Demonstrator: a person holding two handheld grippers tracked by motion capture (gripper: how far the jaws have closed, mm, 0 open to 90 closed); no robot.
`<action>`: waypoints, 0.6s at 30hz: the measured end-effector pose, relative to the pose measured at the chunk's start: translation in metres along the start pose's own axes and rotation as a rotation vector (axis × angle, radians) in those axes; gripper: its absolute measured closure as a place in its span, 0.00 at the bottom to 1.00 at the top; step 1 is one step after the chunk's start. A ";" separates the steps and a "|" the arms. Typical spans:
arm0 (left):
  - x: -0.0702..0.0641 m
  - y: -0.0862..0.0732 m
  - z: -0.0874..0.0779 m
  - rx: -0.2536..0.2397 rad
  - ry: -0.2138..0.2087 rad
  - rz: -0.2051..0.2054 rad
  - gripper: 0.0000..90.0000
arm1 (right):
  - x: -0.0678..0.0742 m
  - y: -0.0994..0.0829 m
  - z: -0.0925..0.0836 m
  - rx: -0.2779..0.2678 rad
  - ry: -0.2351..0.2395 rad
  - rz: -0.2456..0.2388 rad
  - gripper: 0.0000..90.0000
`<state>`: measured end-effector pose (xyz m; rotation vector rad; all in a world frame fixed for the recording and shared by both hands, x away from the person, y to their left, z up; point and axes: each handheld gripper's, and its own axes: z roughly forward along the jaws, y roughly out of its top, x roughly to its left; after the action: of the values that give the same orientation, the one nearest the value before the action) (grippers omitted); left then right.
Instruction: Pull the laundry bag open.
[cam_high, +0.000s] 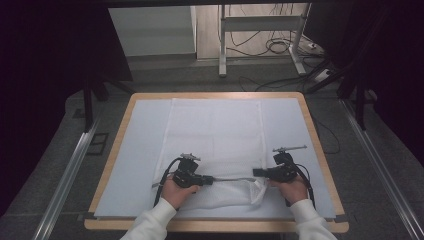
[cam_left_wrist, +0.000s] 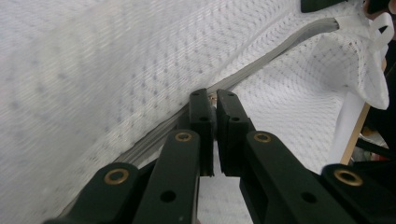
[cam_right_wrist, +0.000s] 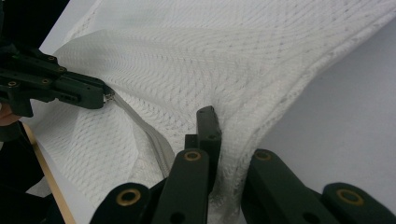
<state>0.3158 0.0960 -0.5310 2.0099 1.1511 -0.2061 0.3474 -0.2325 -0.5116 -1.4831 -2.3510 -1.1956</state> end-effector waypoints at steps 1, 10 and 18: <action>0.000 0.000 -0.001 -0.001 0.002 0.000 0.96 | 0.000 0.000 0.000 -0.001 0.001 0.001 0.98; 0.006 -0.003 -0.011 -0.014 0.001 -0.018 0.96 | 0.000 0.000 0.000 -0.006 0.000 0.002 0.98; 0.016 -0.009 -0.021 -0.021 0.037 -0.038 0.96 | -0.004 -0.001 -0.004 -0.017 -0.015 0.013 0.98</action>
<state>0.3132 0.1233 -0.5299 1.9819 1.2105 -0.1755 0.3476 -0.2383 -0.5119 -1.5158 -2.3427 -1.2084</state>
